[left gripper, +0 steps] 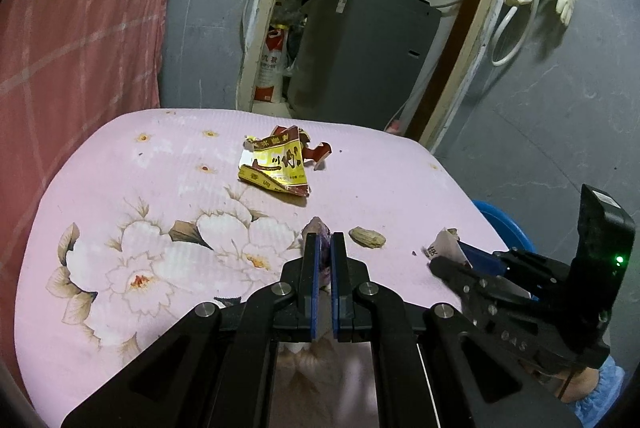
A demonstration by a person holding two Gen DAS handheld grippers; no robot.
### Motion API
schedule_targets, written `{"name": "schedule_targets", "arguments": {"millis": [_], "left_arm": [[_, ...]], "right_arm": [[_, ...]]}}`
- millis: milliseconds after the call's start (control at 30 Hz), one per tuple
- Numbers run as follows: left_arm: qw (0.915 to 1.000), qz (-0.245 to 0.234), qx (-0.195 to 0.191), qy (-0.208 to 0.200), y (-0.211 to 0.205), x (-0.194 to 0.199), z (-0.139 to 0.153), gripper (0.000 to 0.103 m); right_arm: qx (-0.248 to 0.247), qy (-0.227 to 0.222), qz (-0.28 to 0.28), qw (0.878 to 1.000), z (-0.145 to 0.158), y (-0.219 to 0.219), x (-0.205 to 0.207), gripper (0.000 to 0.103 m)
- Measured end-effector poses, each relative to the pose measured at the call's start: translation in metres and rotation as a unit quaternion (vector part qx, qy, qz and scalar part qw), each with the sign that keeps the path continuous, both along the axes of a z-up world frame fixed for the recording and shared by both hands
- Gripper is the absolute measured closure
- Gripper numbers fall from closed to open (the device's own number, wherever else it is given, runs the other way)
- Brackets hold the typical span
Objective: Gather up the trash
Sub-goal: 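Carry both held pieces over the blue bucket and open both tools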
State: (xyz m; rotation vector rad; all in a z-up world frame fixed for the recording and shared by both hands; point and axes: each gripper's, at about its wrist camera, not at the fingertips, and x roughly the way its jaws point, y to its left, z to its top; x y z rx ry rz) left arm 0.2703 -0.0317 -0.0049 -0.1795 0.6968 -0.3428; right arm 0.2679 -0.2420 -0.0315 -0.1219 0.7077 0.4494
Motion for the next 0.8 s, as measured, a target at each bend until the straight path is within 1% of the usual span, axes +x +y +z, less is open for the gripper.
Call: {"name": "schedule_targets", "arguments": {"millis": [67,133,233,400,500,600,800], "left_arm": [[1.0,-0.002,-0.001,-0.001,0.0,-0.001,0.001,0.1],[1.0,-0.003,-0.001,-0.003,-0.002,-0.002,0.001,0.1],[1.0,-0.005,-0.001,-0.008,-0.003,-0.006,0.003,0.1],[0.9996,-0.005,-0.002,-0.027,-0.005,-0.015,0.01,0.101],[0.9991,-0.003,-0.007,-0.042,-0.007,-0.021,0.016,0.101],[0.9985,-0.001,-0.009,-0.054,-0.01,-0.024,0.022,0.101],[0.9959,0.0,-0.015,-0.089,-0.013,-0.032,0.039,0.101]], "right_arm": [[0.014,0.003,-0.004,1.0,0.0,-0.006,0.001,0.087],[0.02,0.002,0.001,1.0,0.001,-0.007,-0.001,0.097],[0.02,-0.01,0.007,1.0,0.003,-0.006,-0.006,0.1],[0.045,-0.047,-0.001,0.998,0.014,-0.015,-0.017,0.101],[0.06,-0.081,-0.004,0.995,0.025,-0.02,-0.027,0.101],[0.075,-0.112,-0.006,0.991,0.038,-0.024,-0.036,0.101],[0.111,-0.158,0.004,0.981,0.058,-0.031,-0.049,0.101]]}}
